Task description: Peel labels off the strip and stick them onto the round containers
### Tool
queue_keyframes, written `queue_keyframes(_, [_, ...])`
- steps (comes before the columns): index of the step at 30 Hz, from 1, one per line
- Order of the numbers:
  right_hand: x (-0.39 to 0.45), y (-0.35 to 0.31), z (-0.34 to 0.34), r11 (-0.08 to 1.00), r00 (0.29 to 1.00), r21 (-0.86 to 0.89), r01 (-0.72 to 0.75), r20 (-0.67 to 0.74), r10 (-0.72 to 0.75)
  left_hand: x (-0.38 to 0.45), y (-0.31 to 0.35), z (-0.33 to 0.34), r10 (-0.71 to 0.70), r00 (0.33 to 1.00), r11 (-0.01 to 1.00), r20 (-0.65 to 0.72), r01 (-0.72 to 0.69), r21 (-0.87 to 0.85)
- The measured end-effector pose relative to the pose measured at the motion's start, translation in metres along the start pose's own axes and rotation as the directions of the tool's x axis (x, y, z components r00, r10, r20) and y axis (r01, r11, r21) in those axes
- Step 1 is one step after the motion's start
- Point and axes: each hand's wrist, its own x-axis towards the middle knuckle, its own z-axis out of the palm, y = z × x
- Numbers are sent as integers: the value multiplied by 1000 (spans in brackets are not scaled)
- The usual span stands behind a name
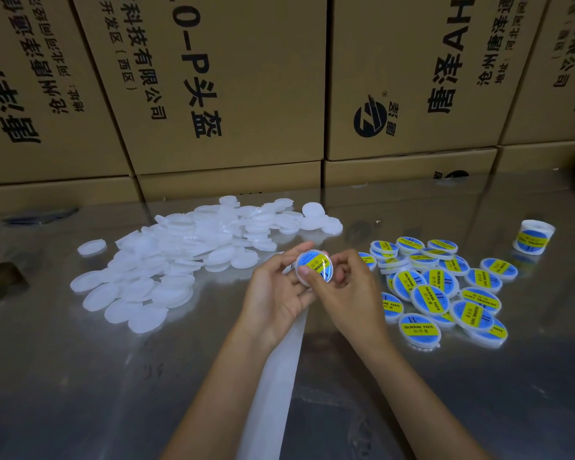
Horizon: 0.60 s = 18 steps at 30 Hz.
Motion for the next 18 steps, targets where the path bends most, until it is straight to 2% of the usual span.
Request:
queue_keyframes(6, [2,2,-3,996,997,76,52,-68,-47,2,-4,-1,-12,999,997,38,9,78])
queue_keyframes(9, [2,0,-5,991,996,111,71,-59,-65,1,-3,-3,41,998,963,55,-55,265])
queue_keyframes(13, [5,1,-10,984,993,136,116,-38,-112,0,-1,-10,149,988,815,46,-149,560])
queue_keyframes(18, [8,3,-13,984,990,116,132,30,-136,1,1,-12,157,985,797,73,-170,579])
